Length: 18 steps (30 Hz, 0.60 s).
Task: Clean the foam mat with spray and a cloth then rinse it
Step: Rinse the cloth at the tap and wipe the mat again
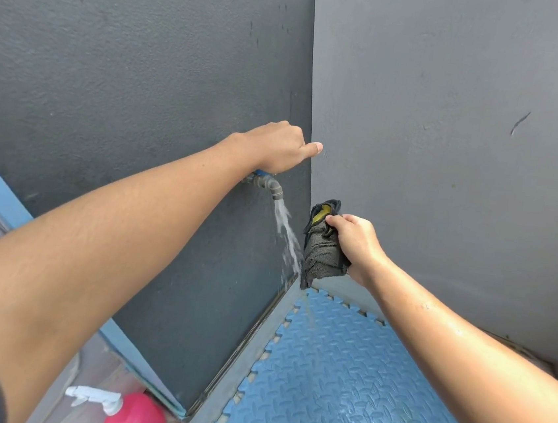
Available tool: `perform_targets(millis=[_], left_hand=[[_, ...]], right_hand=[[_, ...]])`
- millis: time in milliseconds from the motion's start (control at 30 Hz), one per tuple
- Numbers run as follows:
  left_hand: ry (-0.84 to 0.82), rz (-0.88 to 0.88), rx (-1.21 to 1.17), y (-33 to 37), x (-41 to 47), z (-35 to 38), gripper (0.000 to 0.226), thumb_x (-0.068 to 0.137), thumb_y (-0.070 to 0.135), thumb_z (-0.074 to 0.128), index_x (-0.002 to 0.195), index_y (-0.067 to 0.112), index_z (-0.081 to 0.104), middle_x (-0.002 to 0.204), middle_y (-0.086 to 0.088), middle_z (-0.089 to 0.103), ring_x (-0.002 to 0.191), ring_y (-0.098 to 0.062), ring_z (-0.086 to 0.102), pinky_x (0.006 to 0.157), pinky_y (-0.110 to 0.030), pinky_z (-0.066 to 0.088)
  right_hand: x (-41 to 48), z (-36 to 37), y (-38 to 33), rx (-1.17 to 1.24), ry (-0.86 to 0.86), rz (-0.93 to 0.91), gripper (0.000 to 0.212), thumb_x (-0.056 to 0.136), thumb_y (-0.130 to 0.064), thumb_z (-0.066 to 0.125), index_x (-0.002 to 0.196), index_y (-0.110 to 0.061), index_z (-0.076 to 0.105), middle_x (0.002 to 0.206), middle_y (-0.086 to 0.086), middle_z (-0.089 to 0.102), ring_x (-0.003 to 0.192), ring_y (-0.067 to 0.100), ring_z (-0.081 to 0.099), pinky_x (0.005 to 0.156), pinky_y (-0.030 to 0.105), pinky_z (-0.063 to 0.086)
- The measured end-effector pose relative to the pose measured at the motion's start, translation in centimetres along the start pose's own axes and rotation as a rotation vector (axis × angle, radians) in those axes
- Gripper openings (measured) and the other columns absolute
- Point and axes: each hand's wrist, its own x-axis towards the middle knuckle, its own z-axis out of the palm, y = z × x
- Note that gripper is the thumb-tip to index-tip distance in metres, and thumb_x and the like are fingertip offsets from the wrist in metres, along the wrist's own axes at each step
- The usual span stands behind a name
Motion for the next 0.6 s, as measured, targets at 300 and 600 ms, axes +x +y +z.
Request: perform_targets(millis=[300,600], left_hand=[[-0.026,-0.164,-0.047,0.2,0.4,0.2,0.061,0.102,0.058,0.034,0.062,0.012,0.037,0.065,-0.007,0.049,0.063,-0.026,0.049,0.064,-0.036,0.036],[0.202,-0.355,0.284,3.3,1.2,0.4,0.041,0.099,0.028,0.057,0.134,0.009,0.049,0.135,-0.016,0.054,0.123,-0.035,0.054,0.089,-0.041,0.043]], right_hand=[[0.3,-0.8,0.3,0.009,0.0,-0.012,0.025,0.095,-0.023,0.065,0.103,0.001,0.07,0.107,0.029,0.075,0.101,0.047,0.074,0.087,0.068,0.058],[-0.1,-4.9,2.0,-0.022,0.046,-0.035,0.017,0.098,-0.024,0.066,0.109,-0.011,0.065,0.109,0.013,0.076,0.102,0.034,0.075,0.095,0.053,0.06]])
